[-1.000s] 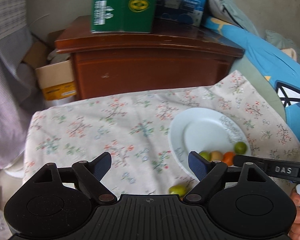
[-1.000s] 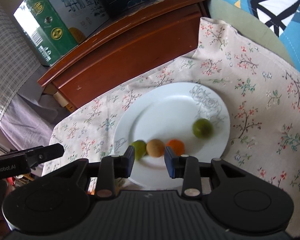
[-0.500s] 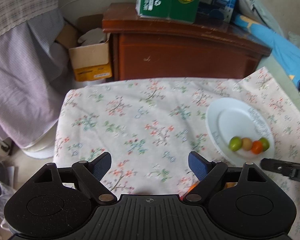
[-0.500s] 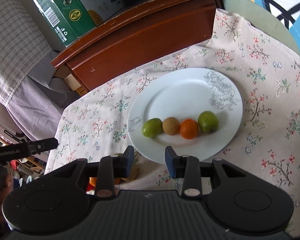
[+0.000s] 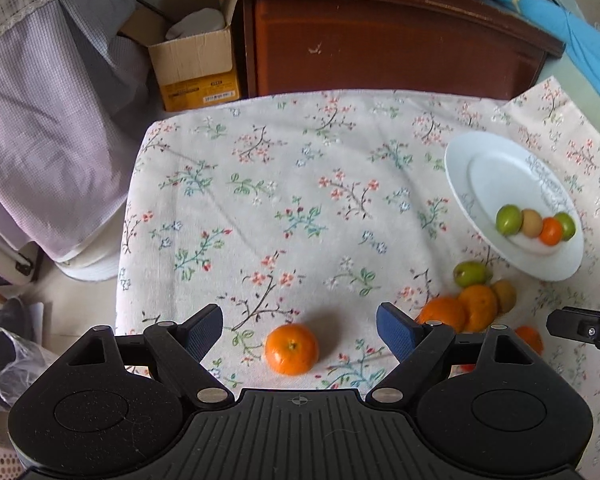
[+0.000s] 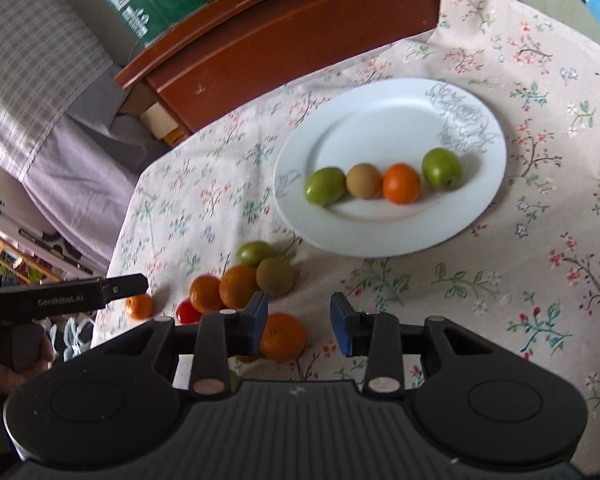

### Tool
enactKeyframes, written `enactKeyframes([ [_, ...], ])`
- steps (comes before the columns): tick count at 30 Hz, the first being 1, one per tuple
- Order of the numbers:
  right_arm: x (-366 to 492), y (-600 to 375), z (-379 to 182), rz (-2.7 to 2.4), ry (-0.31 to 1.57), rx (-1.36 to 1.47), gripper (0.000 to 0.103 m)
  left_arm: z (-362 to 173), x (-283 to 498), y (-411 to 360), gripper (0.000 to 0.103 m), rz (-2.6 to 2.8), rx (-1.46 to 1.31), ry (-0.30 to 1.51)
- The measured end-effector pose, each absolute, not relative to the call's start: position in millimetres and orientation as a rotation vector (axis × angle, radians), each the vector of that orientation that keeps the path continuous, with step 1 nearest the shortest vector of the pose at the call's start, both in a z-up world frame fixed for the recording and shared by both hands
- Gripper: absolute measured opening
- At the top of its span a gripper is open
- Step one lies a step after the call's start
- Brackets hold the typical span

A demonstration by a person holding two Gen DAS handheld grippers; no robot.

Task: Organize fruits
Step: 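Move both grippers back from the plate toward the remaining fruits, then grasp the lone mandarin with the left gripper while the right grasps an orange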

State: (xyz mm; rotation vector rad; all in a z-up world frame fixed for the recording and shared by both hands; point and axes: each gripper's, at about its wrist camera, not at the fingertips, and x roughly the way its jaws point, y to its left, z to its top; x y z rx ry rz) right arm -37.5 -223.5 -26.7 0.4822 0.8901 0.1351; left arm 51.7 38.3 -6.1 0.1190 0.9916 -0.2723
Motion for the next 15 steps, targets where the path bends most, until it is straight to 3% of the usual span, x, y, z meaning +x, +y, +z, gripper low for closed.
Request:
enactKeyframes([
  [15,-32.5,-203.3,-41.2,0.202,0.948,0.438,0.037,-29.0,50.4,39.6,0.085,-0.266,0.140,1.046],
])
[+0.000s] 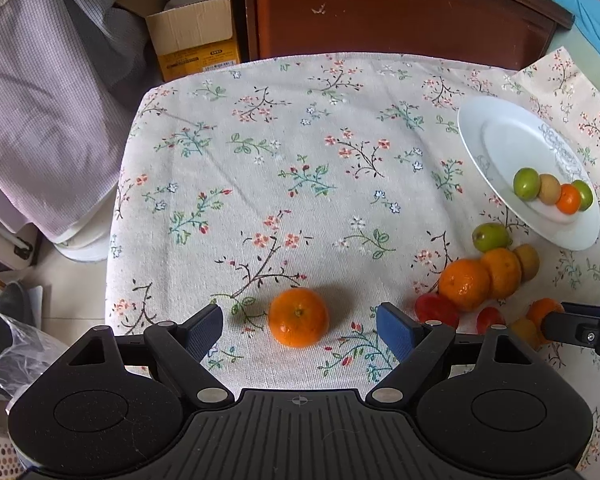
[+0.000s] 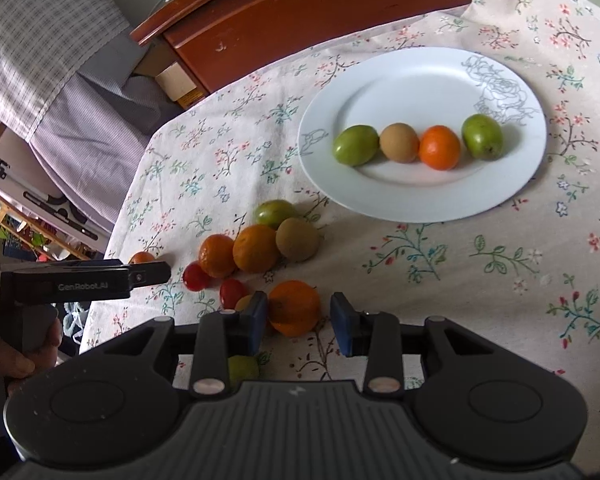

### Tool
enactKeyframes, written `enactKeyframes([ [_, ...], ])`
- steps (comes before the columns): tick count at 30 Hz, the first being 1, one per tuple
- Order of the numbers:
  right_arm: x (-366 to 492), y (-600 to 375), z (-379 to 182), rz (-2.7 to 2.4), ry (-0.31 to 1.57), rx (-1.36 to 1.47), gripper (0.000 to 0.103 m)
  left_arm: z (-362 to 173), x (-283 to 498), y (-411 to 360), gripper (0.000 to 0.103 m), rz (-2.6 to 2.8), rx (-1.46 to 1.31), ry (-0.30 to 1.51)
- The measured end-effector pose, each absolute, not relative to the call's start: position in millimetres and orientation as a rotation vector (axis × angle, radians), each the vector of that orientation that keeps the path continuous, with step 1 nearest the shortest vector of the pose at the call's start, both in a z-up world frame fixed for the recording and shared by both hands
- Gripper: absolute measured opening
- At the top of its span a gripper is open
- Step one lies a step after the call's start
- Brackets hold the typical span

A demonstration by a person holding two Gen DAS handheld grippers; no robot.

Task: Organize fruits
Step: 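Grasp the lone mandarin with the left gripper while the right grasps an orange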

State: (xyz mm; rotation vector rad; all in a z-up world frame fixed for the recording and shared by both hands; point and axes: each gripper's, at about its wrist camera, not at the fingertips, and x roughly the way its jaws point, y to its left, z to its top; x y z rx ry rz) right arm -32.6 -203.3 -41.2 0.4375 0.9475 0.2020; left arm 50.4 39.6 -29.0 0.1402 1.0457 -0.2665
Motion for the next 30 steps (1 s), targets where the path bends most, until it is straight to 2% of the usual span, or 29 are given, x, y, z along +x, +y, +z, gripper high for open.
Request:
enactKeyframes([
  [7,-32.3,-198.3,-42.4,0.211,0.952,0.422,0.036,-32.6,46.8,35.0,0.083,-0.293,0.155,1.037],
  [15,-32.1,-198.8,-43.2,0.209,0.945,0.418,0.031,-33.3,44.4,33.7,0.070,-0.323,0.149,1.025],
  [23,-32.5,-198.1,-42.4,0.205,0.940,0.415,0.031,-29.6,44.1,35.6,0.037,-0.341,0.125,1.002],
  [30,-32.5,-197.3,-42.0,0.201,0.936,0.412,0.030,-24.7,41.7,32.9,0.029,-0.352,0.120,0.970],
])
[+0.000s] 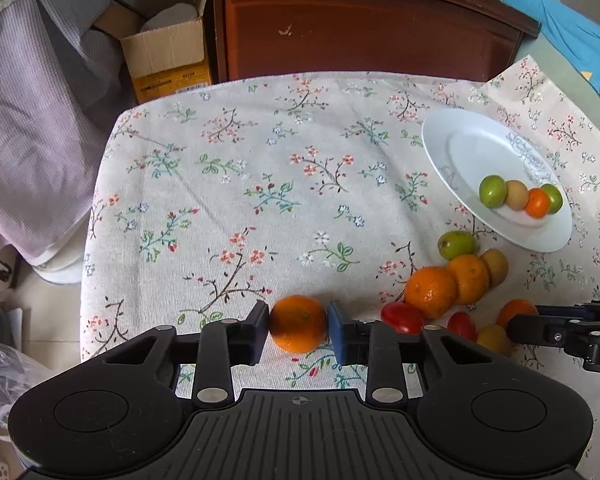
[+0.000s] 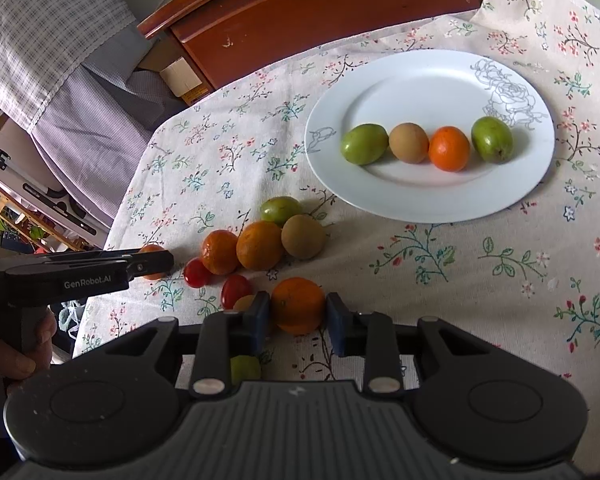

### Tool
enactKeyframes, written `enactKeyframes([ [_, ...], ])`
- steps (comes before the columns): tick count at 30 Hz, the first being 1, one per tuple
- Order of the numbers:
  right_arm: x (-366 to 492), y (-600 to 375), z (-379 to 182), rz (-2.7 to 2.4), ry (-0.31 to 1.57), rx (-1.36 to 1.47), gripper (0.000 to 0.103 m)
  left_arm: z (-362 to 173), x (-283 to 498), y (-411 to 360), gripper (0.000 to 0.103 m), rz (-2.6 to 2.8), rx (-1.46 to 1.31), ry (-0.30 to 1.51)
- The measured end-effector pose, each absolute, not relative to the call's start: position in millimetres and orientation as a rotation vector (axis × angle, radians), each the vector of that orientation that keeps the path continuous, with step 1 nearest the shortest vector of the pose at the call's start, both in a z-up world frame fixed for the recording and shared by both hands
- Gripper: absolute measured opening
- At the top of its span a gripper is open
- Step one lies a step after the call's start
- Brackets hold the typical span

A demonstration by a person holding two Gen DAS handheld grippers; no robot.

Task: Organize fruits
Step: 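Grasp the lone mandarin with the left gripper while the right grasps an orange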

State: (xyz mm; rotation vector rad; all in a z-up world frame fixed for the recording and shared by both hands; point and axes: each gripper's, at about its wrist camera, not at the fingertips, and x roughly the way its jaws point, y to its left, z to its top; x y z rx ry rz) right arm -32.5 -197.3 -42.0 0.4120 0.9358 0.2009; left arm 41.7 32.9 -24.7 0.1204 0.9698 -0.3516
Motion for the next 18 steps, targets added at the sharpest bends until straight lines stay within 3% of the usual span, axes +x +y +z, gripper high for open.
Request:
enactKeyframes([
  [18,-31.2,-198.9,-43.5,0.202,0.943,0.423,0.030,-28.6,37.4,24.9,0.029,-0.370,0.156,0.959],
])
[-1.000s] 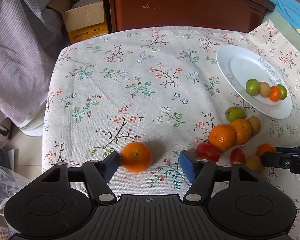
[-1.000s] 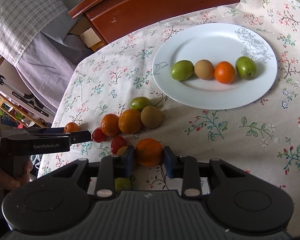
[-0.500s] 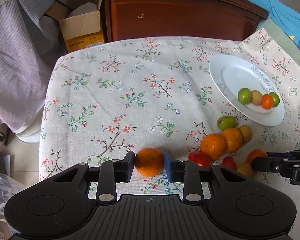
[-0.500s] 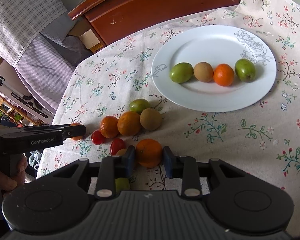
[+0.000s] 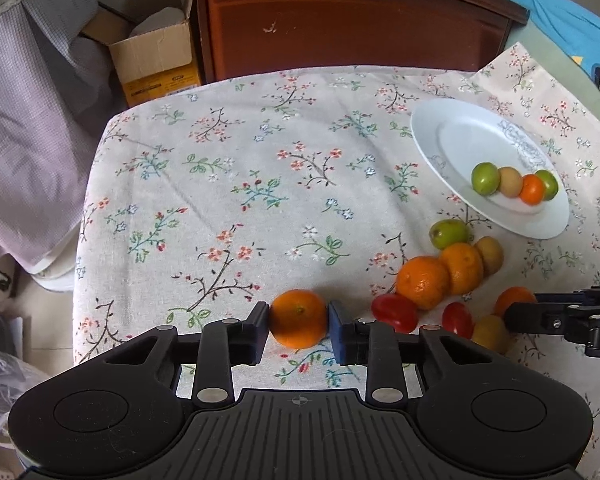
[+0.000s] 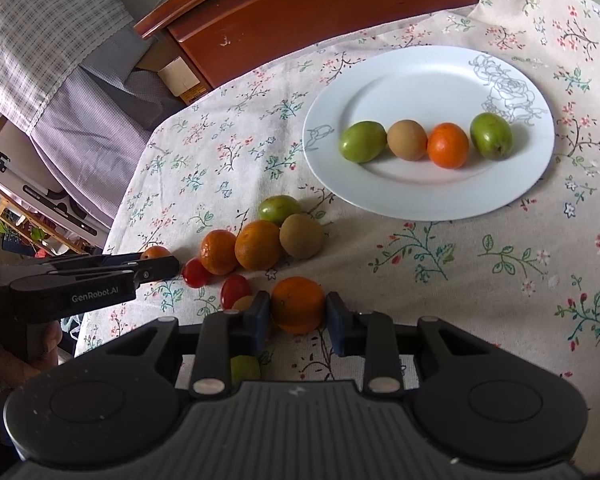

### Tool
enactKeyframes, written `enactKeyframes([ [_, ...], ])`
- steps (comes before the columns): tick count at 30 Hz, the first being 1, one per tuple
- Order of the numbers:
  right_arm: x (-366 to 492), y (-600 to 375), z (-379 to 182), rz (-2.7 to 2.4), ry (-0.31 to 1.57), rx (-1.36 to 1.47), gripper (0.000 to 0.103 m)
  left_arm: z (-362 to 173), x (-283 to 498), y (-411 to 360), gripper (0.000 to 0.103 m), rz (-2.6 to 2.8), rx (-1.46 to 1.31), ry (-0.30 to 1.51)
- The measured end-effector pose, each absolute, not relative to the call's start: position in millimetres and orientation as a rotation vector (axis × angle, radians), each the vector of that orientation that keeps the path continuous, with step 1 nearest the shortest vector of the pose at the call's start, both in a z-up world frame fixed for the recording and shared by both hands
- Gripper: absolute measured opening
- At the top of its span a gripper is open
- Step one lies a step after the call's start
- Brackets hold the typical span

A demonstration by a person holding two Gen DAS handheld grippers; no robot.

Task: Organize fruits
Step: 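Grasp the lone mandarin with the left gripper while the right grasps an orange, then lift the mandarin and orange and carry both toward the white plate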

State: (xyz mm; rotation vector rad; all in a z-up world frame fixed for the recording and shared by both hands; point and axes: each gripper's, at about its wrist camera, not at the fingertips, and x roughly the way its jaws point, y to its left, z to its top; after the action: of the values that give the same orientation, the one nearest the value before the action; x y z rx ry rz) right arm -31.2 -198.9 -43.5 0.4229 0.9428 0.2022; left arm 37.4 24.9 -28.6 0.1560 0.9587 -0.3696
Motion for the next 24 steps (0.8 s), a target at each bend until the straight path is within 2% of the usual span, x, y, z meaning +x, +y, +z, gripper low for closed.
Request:
enactKeyframes([
  [24,-28.8,-211.2,-22.7,0.177,0.844,0.450,0.030,5.8,29.8,-16.5,0.029,-0.461,0.129,0.816],
])
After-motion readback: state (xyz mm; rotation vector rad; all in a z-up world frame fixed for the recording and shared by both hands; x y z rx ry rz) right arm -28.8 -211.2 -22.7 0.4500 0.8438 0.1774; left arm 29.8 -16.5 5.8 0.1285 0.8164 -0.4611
